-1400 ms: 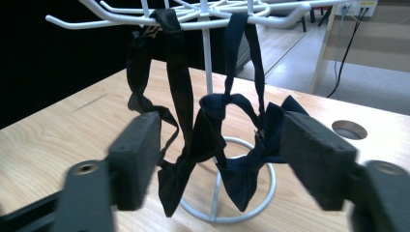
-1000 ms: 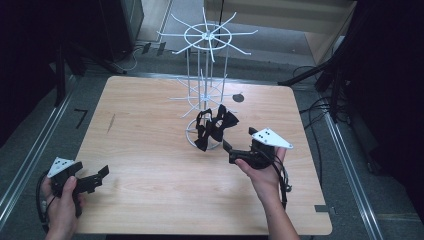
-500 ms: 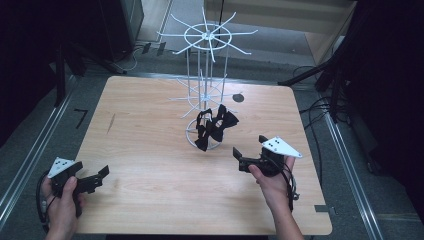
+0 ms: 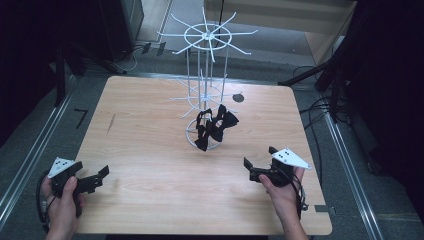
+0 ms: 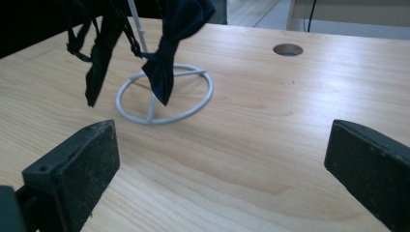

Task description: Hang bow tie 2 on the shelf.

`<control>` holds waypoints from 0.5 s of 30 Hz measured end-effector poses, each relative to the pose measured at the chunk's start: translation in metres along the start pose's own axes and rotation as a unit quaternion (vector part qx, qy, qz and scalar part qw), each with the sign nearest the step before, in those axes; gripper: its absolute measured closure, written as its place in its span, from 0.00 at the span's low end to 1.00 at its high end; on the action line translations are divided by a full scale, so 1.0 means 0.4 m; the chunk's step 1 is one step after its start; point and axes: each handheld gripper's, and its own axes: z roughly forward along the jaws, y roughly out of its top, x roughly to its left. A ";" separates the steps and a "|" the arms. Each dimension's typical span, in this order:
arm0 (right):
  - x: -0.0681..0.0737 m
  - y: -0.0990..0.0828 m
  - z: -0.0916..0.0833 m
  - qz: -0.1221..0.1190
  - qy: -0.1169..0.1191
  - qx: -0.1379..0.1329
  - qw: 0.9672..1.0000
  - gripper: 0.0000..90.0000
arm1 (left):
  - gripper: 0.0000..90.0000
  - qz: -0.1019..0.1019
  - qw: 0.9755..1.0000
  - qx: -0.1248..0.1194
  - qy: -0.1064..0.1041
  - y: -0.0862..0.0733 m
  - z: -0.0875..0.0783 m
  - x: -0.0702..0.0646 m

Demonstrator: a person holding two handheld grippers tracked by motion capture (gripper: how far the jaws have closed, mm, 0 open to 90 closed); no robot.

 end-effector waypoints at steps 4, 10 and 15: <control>-0.017 -0.023 -0.014 0.001 -0.009 0.006 1.000 0.00 | 0.00 0.000 1.000 -0.001 0.000 0.000 0.000 0.000; -0.047 -0.052 -0.030 0.009 -0.021 0.012 1.000 0.00 | 0.00 -0.002 1.000 -0.002 -0.001 0.000 -0.001 0.001; -0.073 -0.072 -0.050 0.014 -0.032 0.012 0.999 0.00 | 0.00 -0.002 1.000 -0.002 -0.001 0.000 -0.001 0.001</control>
